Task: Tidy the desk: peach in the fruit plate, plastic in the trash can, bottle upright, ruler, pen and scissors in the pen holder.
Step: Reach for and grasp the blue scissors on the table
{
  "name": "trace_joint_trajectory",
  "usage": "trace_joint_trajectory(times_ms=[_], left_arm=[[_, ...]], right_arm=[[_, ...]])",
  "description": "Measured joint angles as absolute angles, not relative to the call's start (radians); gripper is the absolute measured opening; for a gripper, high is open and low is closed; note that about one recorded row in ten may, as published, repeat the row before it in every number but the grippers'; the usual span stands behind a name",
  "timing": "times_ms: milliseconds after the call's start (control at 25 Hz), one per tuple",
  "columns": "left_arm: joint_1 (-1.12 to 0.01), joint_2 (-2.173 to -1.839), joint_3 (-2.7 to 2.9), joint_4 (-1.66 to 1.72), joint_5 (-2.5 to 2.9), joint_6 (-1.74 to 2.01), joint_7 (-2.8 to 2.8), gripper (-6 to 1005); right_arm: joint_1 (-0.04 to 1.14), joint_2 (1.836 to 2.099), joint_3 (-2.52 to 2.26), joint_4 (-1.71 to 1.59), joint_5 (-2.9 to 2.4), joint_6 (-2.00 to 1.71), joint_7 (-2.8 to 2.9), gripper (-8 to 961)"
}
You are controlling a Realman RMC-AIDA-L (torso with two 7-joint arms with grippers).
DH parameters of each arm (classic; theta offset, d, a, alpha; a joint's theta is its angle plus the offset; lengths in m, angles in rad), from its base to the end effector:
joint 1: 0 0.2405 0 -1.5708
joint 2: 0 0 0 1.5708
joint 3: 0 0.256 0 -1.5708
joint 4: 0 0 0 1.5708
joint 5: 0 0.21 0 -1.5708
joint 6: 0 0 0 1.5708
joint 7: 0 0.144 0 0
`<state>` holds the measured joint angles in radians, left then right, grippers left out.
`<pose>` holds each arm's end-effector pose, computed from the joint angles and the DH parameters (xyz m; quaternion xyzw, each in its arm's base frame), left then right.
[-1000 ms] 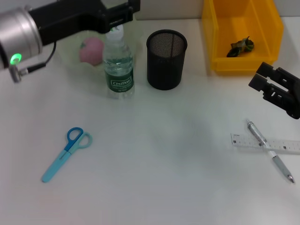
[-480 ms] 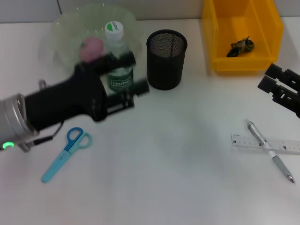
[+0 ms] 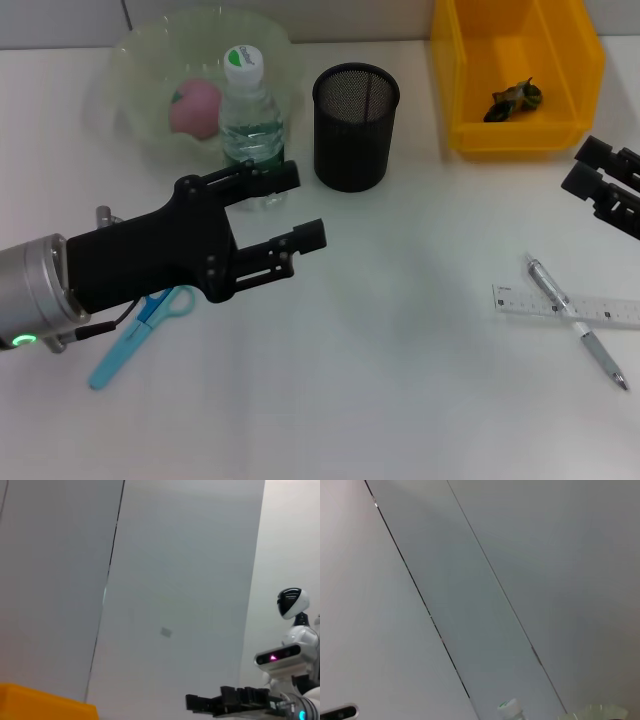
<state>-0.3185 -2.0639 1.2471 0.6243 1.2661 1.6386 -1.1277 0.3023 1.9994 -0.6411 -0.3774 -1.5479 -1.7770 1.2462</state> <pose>-0.2335 0.2747 -0.0175 -0.8940 -0.1238 -0.4189 0.1002 0.3096 0.2584 0.0389 -0.8150 0.2839 0.4650 0.1975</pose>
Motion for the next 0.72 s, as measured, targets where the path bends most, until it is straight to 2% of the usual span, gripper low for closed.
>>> trace_joint_trajectory(times_ms=[240,440,720], left_arm=[[-0.286,-2.043,1.188,0.655,1.269,1.639,-1.200,694],[-0.262,-2.018,1.155,0.827,1.336,1.582,-1.432,695],[-0.269,-2.029,1.017,1.099,1.603,1.519,-1.828,695]], right_arm=[[0.300,2.005,-0.642,-0.375,-1.549,-1.771,1.252,704],[0.296,2.009,-0.641,-0.375,-1.549,-1.768,1.251,704],[0.297,2.010,-0.641,-0.372,-1.550,-1.754,1.251,704]])
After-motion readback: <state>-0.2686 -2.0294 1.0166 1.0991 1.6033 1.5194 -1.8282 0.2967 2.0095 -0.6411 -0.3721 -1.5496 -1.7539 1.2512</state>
